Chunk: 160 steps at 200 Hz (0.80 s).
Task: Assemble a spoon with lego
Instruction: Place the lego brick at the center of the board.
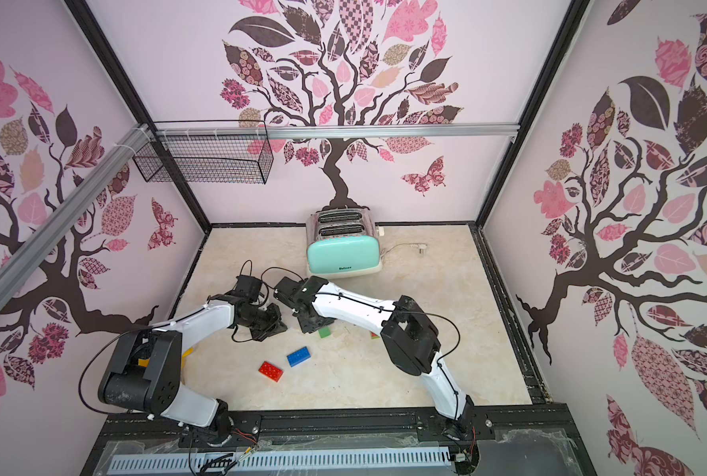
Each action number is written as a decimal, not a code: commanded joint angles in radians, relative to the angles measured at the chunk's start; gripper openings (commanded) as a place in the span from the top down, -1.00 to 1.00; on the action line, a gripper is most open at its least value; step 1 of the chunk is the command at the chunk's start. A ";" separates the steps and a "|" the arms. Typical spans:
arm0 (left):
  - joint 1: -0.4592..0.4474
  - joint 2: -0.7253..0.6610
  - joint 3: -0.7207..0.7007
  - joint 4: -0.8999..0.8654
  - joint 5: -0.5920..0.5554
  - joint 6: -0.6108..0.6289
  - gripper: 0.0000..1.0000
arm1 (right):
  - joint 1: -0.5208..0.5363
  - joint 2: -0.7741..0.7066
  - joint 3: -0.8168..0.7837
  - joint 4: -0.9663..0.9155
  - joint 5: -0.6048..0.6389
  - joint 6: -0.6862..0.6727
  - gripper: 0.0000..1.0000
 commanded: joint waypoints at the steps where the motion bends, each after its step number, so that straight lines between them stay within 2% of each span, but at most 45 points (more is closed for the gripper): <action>1: -0.001 -0.020 -0.004 0.017 0.003 0.004 1.00 | 0.001 -0.070 -0.052 -0.008 0.009 0.047 0.28; 70: -0.010 -0.082 -0.050 -0.009 -0.033 0.010 1.00 | -0.004 -0.078 -0.148 0.058 -0.016 0.064 0.13; 80: -0.014 -0.094 -0.058 -0.013 -0.039 0.008 1.00 | -0.004 -0.079 -0.150 0.058 -0.015 0.062 0.03; 96: -0.019 -0.110 -0.064 -0.027 -0.048 0.008 1.00 | -0.004 -0.090 -0.148 0.047 -0.007 0.058 -0.36; 111: -0.020 -0.135 -0.068 -0.053 -0.065 0.011 1.00 | 0.002 -0.129 -0.142 0.046 0.002 0.046 -0.55; 134: -0.020 -0.191 -0.077 -0.109 -0.098 0.013 1.00 | 0.028 -0.198 -0.112 0.040 0.036 0.021 -0.69; 160: -0.020 -0.289 -0.104 -0.168 -0.125 0.005 1.00 | 0.096 -0.223 -0.087 0.066 -0.010 -0.041 -0.69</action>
